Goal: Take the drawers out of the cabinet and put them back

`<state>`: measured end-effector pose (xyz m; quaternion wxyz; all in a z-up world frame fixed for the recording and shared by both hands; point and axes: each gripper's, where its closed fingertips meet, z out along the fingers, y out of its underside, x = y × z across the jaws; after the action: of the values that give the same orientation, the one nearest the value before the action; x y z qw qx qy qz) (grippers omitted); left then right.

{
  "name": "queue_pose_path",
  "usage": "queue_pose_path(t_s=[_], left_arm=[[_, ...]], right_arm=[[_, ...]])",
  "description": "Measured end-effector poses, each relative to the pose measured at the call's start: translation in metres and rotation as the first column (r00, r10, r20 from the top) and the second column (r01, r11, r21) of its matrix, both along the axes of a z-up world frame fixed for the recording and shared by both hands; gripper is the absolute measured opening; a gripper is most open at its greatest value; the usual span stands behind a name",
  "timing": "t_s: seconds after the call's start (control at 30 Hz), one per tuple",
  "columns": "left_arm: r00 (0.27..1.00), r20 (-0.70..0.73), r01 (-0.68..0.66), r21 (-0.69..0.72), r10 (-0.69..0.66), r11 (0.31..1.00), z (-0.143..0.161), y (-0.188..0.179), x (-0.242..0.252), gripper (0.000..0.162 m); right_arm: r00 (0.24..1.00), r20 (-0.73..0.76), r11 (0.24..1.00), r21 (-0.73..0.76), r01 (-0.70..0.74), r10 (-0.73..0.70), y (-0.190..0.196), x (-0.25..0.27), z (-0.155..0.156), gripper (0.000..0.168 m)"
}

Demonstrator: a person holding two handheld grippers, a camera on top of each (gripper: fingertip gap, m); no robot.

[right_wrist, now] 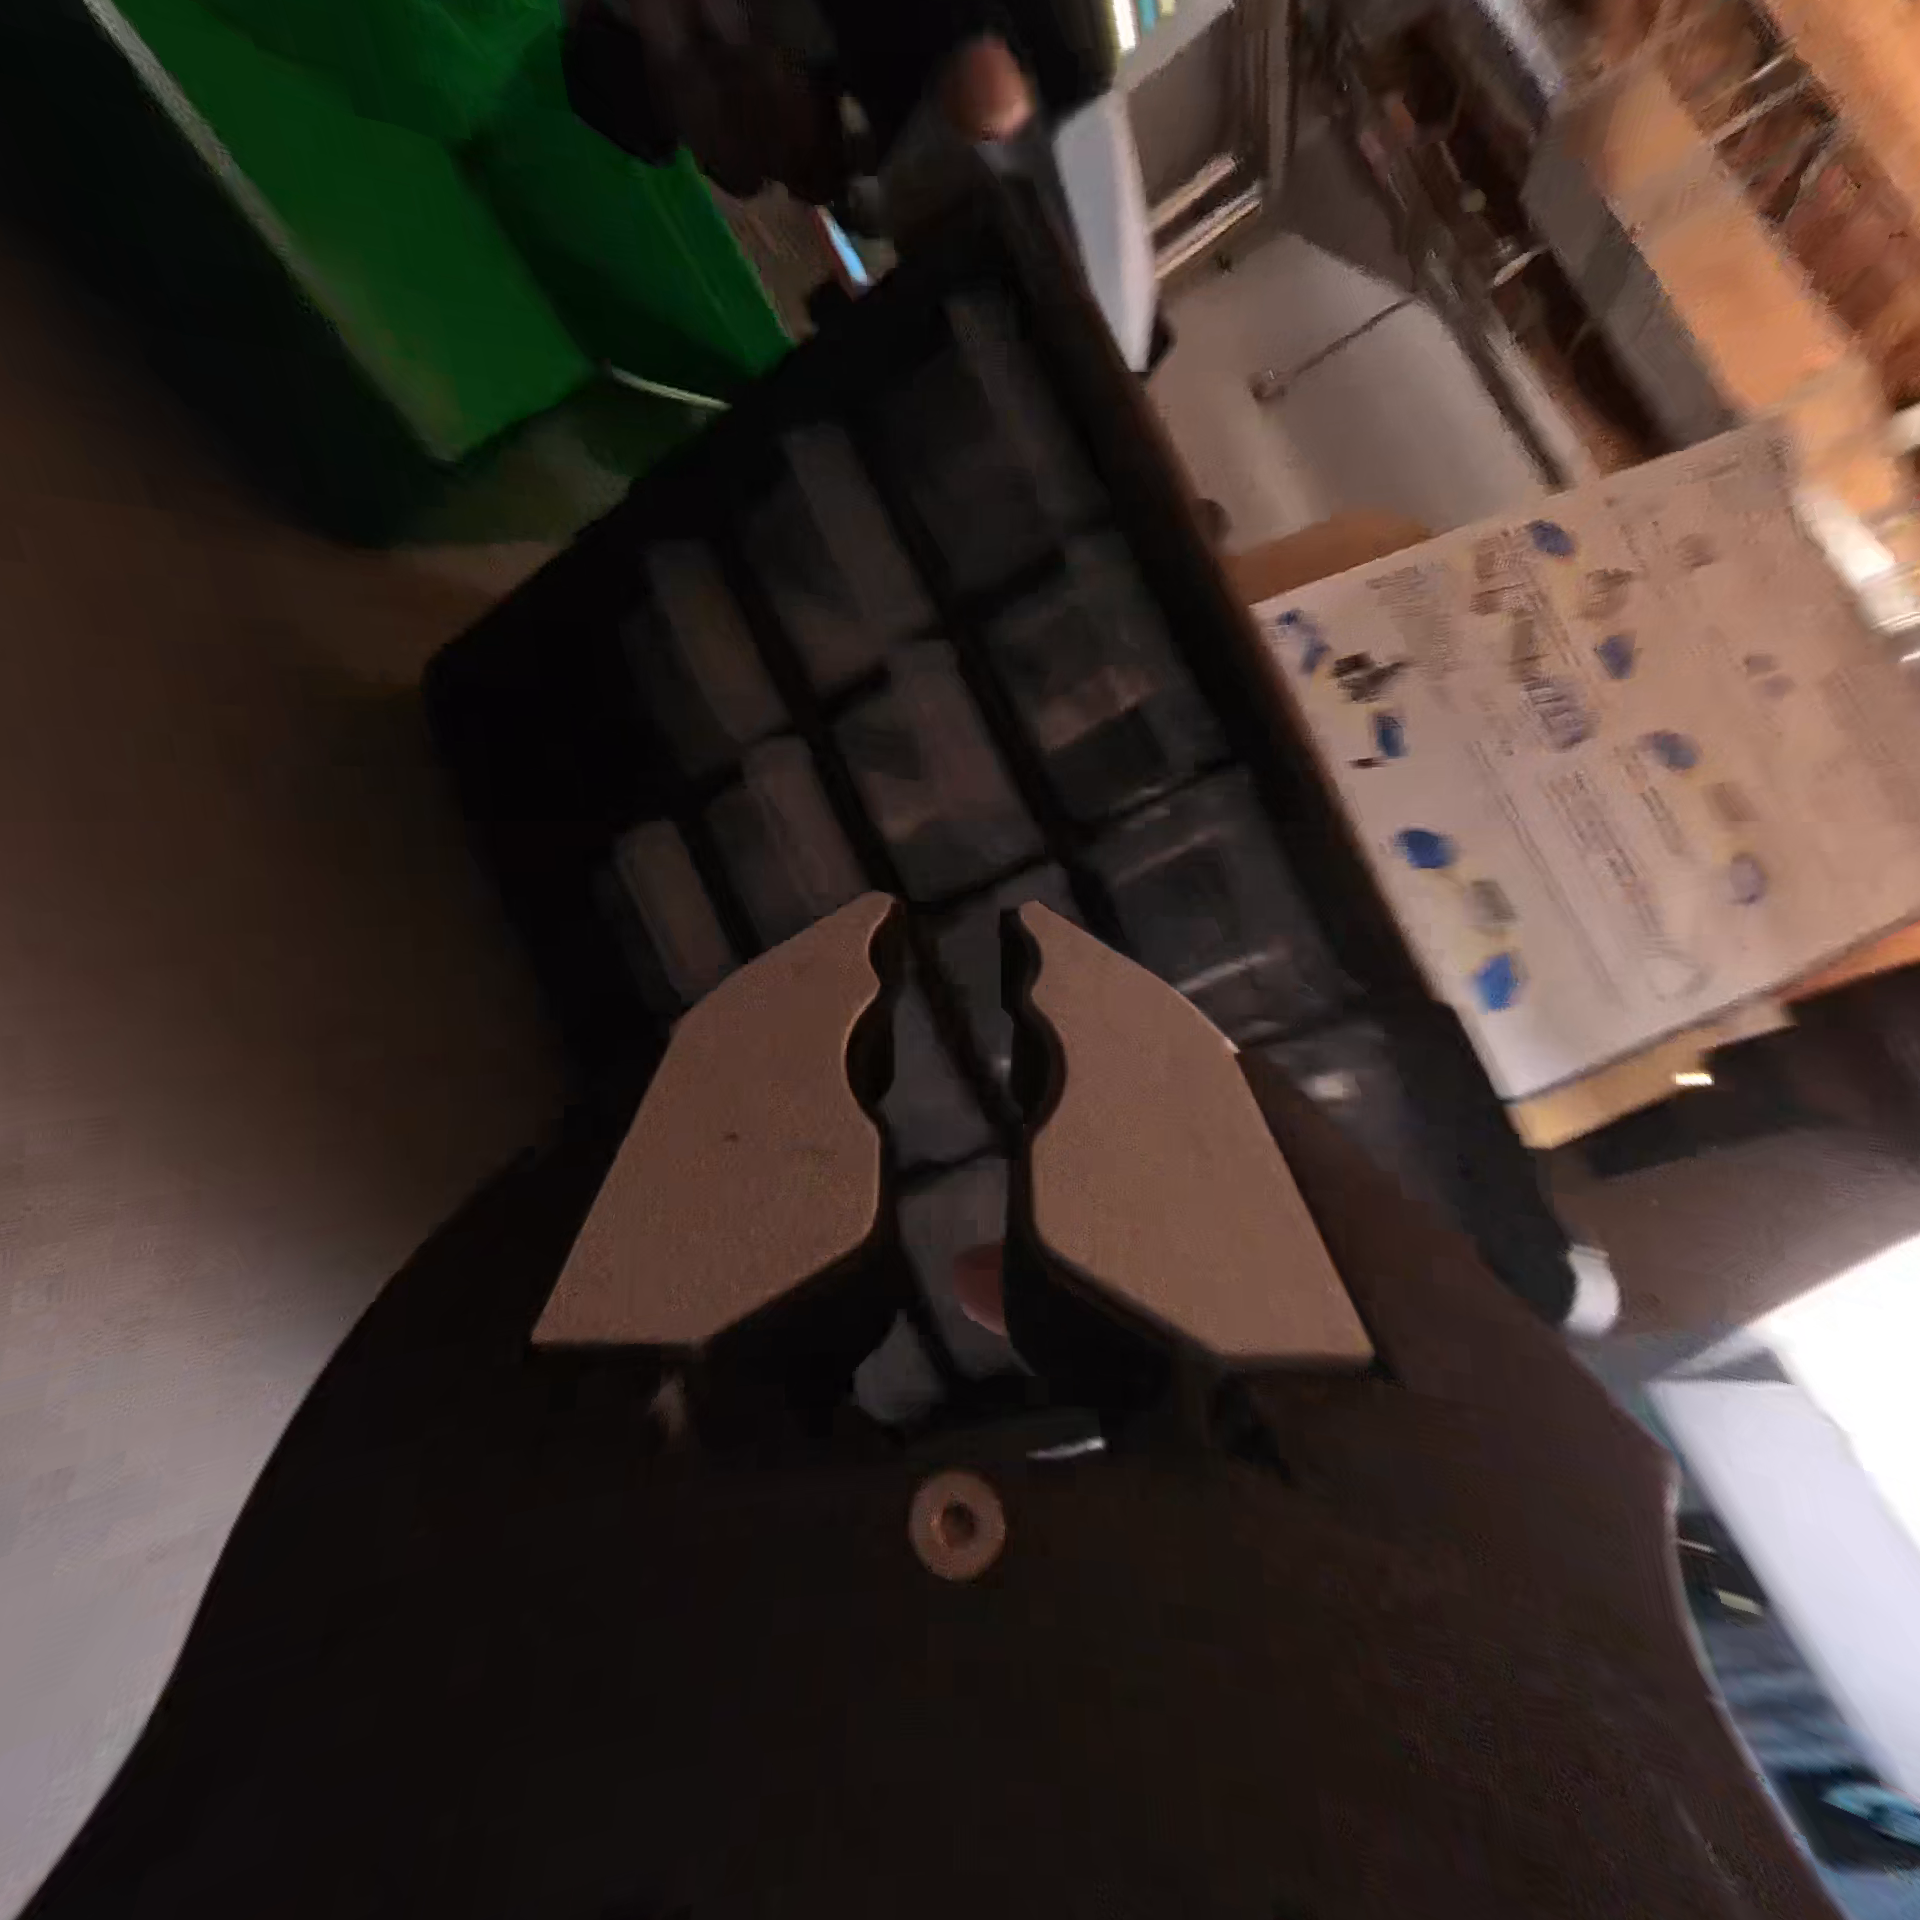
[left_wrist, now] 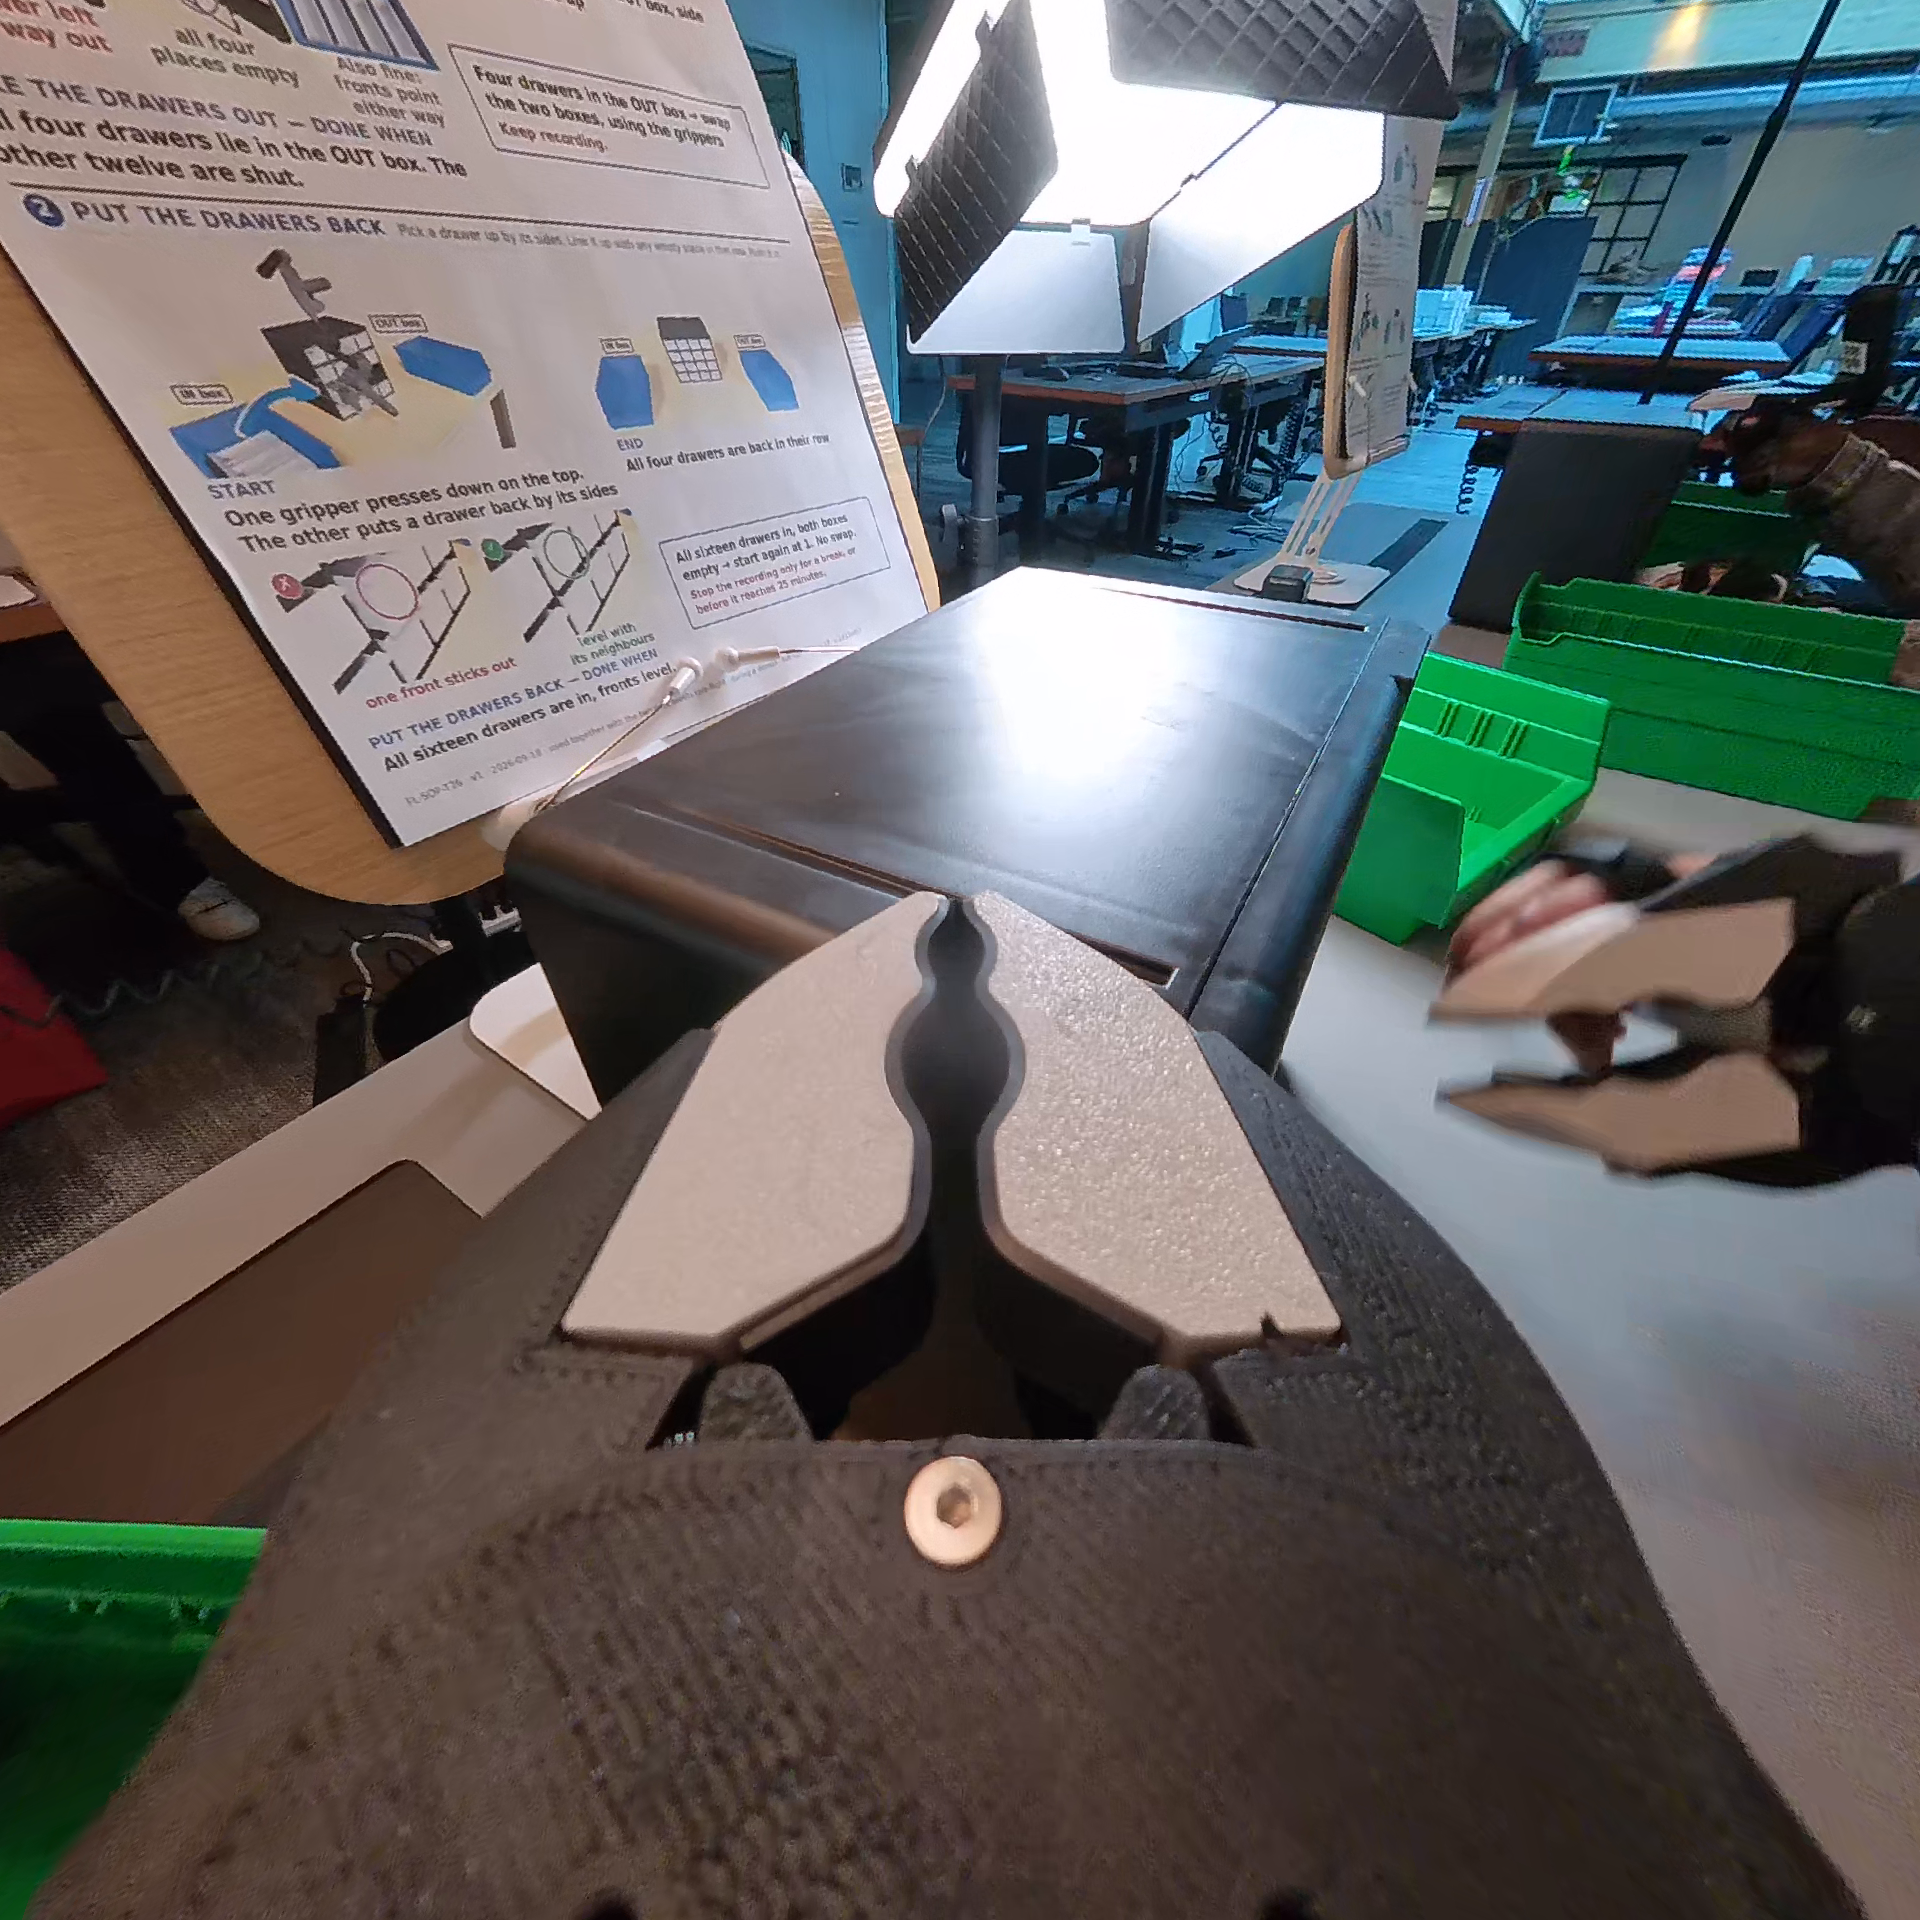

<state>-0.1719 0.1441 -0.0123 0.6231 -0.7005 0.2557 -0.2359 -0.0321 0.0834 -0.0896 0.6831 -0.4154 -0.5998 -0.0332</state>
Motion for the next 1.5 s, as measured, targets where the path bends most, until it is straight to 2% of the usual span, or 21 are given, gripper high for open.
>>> queue_pose_path(t_s=[0.03,0.07,0.1,0.13,0.23,0.33,0.43,0.57,0.77,0.83,0.87,0.93,1.0,1.13,1.23,1.33,1.5], left_arm=[[1.000,-0.003,-0.001,0.001,0.001,1.000,0.000,0.000,0.000,0.000],[1.000,-0.004,-0.002,0.002,0.002,1.000,0.000,0.000,0.000,0.000],[1.000,-0.005,-0.002,0.002,0.002,1.000,0.000,0.000,0.000,0.000],[1.000,-0.006,-0.001,0.002,0.001,1.000,0.000,0.000,0.000,0.000],[1.000,-0.014,-0.004,0.005,0.004,1.000,0.000,0.000,0.000,0.000],[1.000,-0.023,-0.006,0.009,0.006,1.000,0.000,0.000,0.000,0.000],[1.000,-0.022,-0.001,0.009,0.001,1.000,0.000,0.000,0.000,0.000],[1.000,-0.024,0.004,0.009,-0.004,1.000,0.000,0.000,0.000,0.000],[1.000,-0.029,0.007,0.014,-0.007,1.000,0.000,0.000,0.001,0.000],[1.000,-0.027,0.012,0.013,-0.012,1.000,0.000,0.000,0.001,0.000],[1.000,-0.025,0.014,0.013,-0.014,1.000,0.000,0.000,0.001,0.000],[1.000,-0.018,0.018,0.011,-0.018,1.000,0.000,0.000,0.001,0.000],[1.000,-0.012,0.019,0.009,-0.019,1.000,0.000,0.000,0.001,0.000],[0.999,-0.034,0.006,0.017,-0.006,1.000,0.000,-0.001,0.001,0.000],[0.999,-0.042,0.005,0.021,-0.004,1.000,0.000,-0.001,0.001,0.000],[0.999,-0.035,0.010,0.019,-0.009,1.000,0.000,-0.001,0.001,0.000],[0.999,-0.040,0.011,0.020,-0.010,1.000,0.000,-0.001,0.001,0.000]], right_arm=[[0.999,0.020,0.993,-0.110,-0.028,0.031,-0.005,-0.012,-0.019,0.022],[0.997,0.071,0.990,-0.141,-0.025,0.036,-0.005,-0.022,-0.038,0.026],[0.992,0.128,0.996,-0.084,-0.009,0.019,-0.002,-0.029,-0.052,0.026],[0.986,0.168,1.000,-0.020,0.001,0.002,0.003,-0.035,-0.062,0.025],[0.978,0.208,0.999,-0.001,0.033,-0.032,0.019,-0.048,-0.082,0.027],[0.966,0.249,0.993,0.109,0.048,-0.074,0.036,-0.053,-0.087,0.026],[0.970,0.228,0.980,0.194,0.040,-0.084,0.038,-0.056,-0.086,0.023],[0.972,0.211,0.979,0.193,0.062,-0.103,0.038,-0.054,-0.085,0.023],[0.976,0.211,0.998,0.054,0.041,-0.052,0.024,-0.043,-0.083,0.025],[0.987,0.157,1.000,-0.012,-0.011,0.013,0.016,-0.040,-0.070,0.008],[0.988,0.153,0.998,-0.062,-0.023,0.032,0.016,-0.039,-0.064,0.007],[0.975,0.214,0.978,-0.208,-0.012,0.057,0.023,-0.039,-0.065,0.018],[0.946,0.305,0.958,-0.288,-0.016,0.108,0.025,-0.040,-0.071,0.027],[0.889,0.430,0.951,-0.309,-0.021,0.160,0.023,-0.041,-0.090,0.027],[0.869,0.481,0.971,-0.240,0.004,0.115,0.031,-0.043,-0.098,0.025],[0.869,0.486,0.970,-0.240,0.030,0.093,0.032,-0.045,-0.096,0.019],[0.824,0.540,0.930,-0.364,0.043,0.173,0.023,-0.043,-0.097,0.018]])
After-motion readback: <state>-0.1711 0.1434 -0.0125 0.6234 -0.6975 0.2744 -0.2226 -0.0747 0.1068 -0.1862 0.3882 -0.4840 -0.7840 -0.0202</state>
